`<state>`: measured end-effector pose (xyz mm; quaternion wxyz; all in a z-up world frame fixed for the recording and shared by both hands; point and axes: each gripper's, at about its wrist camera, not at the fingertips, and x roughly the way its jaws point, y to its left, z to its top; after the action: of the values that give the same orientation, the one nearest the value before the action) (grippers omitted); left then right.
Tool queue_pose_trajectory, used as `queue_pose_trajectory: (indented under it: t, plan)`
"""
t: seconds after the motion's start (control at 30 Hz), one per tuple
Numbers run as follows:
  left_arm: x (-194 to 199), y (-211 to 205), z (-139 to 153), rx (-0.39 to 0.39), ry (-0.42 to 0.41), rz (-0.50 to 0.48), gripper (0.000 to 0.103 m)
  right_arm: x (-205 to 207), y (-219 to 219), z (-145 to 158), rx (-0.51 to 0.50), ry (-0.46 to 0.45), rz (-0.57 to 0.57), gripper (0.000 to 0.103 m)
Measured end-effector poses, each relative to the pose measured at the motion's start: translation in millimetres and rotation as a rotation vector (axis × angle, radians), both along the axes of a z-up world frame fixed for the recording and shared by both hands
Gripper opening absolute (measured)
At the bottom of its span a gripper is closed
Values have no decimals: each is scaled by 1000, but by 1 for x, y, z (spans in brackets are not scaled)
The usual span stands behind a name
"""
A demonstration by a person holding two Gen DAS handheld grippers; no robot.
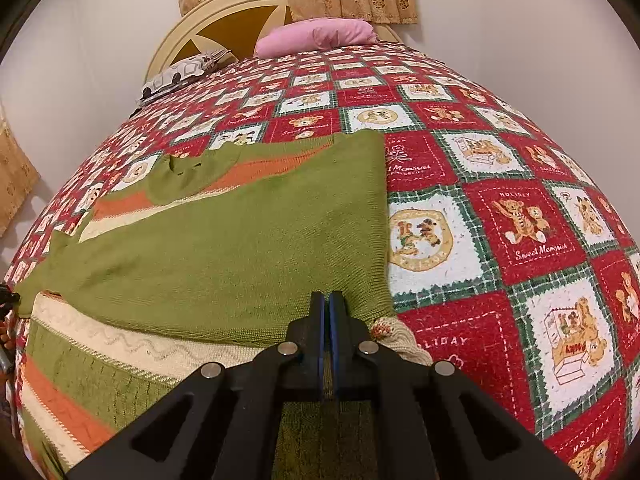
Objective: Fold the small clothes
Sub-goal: 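Grasp the sleeve cuff with the left gripper and lift it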
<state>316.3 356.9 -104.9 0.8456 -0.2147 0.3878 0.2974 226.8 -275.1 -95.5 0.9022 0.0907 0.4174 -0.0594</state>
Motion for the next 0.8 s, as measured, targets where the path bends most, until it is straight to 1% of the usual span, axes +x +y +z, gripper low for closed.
queue_pose_trajectory:
  t: [0.1,0.17,0.27,0.33,0.37,0.43,0.47,0.53,0.57,0.63,0.7,0.8]
  plan:
    - [2,-6,3,28,1,-10,9,0,-1,0,0,0,0,2]
    - [1,-10,11,28,-20,-11,9,0,-1,0,2,-1,0,2]
    - [0,-35,37,82,-83,-62,9,-1,-1,0,2,-1,0,2]
    - [-1,-64,61,132,-133,-132,9,-1,-1,0,0,0,1,2]
    - [-3,-85,76,158,-170,-183,9,-1,-1,0,-2,0,1,2]
    - [-9,-123,98,186,-234,-273,9,-1,-1,0,-2,-1,1,2]
    - [-14,-147,108,214,-266,-328,9,-1,-1,1,-1,-1,1,2]
    - [-21,-187,120,256,-306,-421,9,-1,-1,1,-1,-1,1,2]
    - [-25,-211,123,268,-323,-478,9,-1,-2,1,0,-1,1,2]
    - [-33,-257,121,267,-338,-589,9,-1,-2,1,1,-2,1,2]
    - [-35,-295,111,266,-323,-672,9,-1,-2,1,3,-2,1,2]
    - [-37,-344,86,268,-271,-774,9,-1,-2,1,3,-2,1,2]
